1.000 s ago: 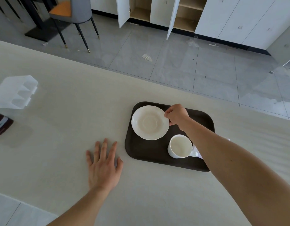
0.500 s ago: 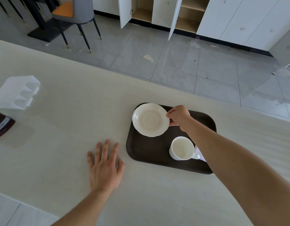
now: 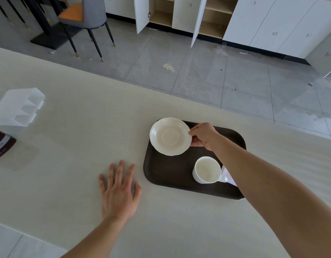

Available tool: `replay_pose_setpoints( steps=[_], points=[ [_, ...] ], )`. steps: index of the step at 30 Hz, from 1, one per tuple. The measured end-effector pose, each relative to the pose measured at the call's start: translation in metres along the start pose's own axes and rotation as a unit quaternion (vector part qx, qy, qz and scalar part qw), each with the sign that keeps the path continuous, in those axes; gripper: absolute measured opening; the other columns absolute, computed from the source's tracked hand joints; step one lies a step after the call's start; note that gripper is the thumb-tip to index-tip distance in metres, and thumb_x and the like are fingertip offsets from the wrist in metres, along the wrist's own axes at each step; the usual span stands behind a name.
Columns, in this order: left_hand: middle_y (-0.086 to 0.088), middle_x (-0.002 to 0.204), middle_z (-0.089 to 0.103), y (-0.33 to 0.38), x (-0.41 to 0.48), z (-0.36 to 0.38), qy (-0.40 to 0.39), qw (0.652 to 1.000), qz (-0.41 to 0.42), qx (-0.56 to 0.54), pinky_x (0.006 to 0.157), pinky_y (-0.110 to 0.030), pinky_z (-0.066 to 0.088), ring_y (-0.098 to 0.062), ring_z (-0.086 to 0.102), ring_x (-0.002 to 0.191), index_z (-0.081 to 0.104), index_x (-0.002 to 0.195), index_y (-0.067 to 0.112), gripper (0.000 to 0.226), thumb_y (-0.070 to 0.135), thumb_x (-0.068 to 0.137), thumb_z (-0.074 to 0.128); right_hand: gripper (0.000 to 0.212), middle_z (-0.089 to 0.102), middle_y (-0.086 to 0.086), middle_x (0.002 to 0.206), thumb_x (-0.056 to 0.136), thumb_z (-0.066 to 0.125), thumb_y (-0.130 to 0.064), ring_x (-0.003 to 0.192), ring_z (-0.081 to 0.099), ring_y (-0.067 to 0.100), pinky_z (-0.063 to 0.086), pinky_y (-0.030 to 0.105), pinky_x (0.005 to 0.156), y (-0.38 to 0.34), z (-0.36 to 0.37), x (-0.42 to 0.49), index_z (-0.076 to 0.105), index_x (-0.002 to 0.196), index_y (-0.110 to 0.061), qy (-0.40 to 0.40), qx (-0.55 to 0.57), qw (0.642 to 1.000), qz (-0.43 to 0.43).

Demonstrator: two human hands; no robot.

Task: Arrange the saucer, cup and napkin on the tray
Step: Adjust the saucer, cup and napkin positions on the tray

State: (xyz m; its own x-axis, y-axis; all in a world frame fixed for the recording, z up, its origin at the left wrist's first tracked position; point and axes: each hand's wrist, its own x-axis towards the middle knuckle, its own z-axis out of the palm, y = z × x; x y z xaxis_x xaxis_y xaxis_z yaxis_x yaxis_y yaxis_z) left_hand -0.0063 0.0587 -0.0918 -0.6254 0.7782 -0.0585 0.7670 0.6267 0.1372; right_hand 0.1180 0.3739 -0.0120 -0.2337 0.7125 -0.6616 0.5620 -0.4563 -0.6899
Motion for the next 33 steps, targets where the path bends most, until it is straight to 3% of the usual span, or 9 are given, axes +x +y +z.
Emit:
replay_pose_setpoints(
  steps=[8,12,15,21,23,25,28,33],
  points=[
    [-0.009,0.158,0.036,0.001,0.000,-0.002,0.004,1.000,0.002,-0.005,0.118,-0.061,0.016,-0.034,0.026,0.148,0.040,0.147,0.030,0.060,0.044,0.089,0.034,0.014,0.075,0.017,0.092,0.089,0.071,-0.009,0.071,0.076,0.028,0.063,0.035,0.064,0.002,-0.011,-0.010,0.069,0.100,-0.002,-0.026,-0.061,0.997,-0.033],
    [-0.008,0.159,0.034,0.001,-0.001,-0.002,0.001,1.000,-0.001,-0.002,0.119,-0.060,0.015,-0.033,0.024,0.149,0.038,0.148,0.031,0.061,0.045,0.090,0.032,0.007,0.076,0.013,0.083,0.091,0.066,-0.009,0.069,0.076,0.021,0.064,0.032,0.069,0.010,-0.027,-0.024,0.072,0.091,-0.008,0.017,-0.100,0.990,-0.097],
    [-0.007,0.159,0.034,0.000,0.000,-0.002,-0.002,1.000,-0.003,-0.003,0.119,-0.060,0.014,-0.032,0.023,0.149,0.037,0.149,0.032,0.061,0.045,0.090,0.031,0.023,0.075,0.011,0.082,0.093,0.057,-0.004,0.073,0.075,0.024,0.063,0.031,0.068,0.022,-0.048,-0.043,0.071,0.080,-0.016,0.056,-0.089,0.983,-0.149],
    [-0.009,0.158,0.035,0.001,-0.001,-0.001,0.003,1.000,0.001,-0.001,0.119,-0.060,0.013,-0.033,0.023,0.149,0.039,0.148,0.030,0.061,0.045,0.089,0.031,0.028,0.075,-0.005,0.078,0.087,0.056,0.001,0.066,0.071,0.012,0.059,0.025,0.064,0.069,-0.096,-0.093,0.075,0.091,-0.020,0.096,-0.173,0.962,-0.190],
    [-0.009,0.158,0.035,0.001,0.000,-0.001,0.005,1.000,0.000,-0.003,0.119,-0.060,0.013,-0.033,0.024,0.148,0.039,0.148,0.030,0.061,0.045,0.089,0.031,0.025,0.074,-0.010,0.087,0.086,0.061,-0.009,0.075,0.070,0.012,0.056,0.028,0.072,0.082,-0.101,-0.104,0.076,0.095,-0.027,0.078,-0.271,0.945,-0.165],
    [-0.009,0.158,0.035,0.001,-0.001,-0.001,0.005,1.000,-0.002,-0.005,0.119,-0.059,0.013,-0.033,0.024,0.148,0.039,0.148,0.031,0.061,0.046,0.089,0.031,0.019,0.070,-0.009,0.091,0.085,0.066,-0.019,0.082,0.064,0.013,0.049,0.022,0.071,0.094,-0.100,-0.113,0.074,0.097,-0.032,0.066,-0.348,0.923,-0.153],
    [-0.009,0.158,0.035,0.000,0.000,-0.001,0.007,1.000,-0.003,-0.004,0.119,-0.059,0.012,-0.033,0.024,0.148,0.040,0.147,0.031,0.061,0.046,0.089,0.030,0.015,0.059,-0.018,0.080,0.084,0.073,-0.030,0.076,0.056,0.005,0.041,0.013,0.064,0.103,-0.093,-0.121,0.074,0.099,-0.028,0.067,-0.355,0.916,-0.172],
    [-0.009,0.158,0.035,0.000,0.000,0.000,0.013,1.000,-0.001,-0.013,0.118,-0.059,0.010,-0.034,0.024,0.148,0.040,0.147,0.030,0.061,0.046,0.088,0.030,0.011,0.059,-0.014,0.065,0.088,0.070,-0.028,0.081,0.062,0.018,0.054,0.029,0.073,0.107,-0.085,-0.125,0.079,0.089,-0.022,0.074,-0.363,0.910,-0.187]
  ],
)
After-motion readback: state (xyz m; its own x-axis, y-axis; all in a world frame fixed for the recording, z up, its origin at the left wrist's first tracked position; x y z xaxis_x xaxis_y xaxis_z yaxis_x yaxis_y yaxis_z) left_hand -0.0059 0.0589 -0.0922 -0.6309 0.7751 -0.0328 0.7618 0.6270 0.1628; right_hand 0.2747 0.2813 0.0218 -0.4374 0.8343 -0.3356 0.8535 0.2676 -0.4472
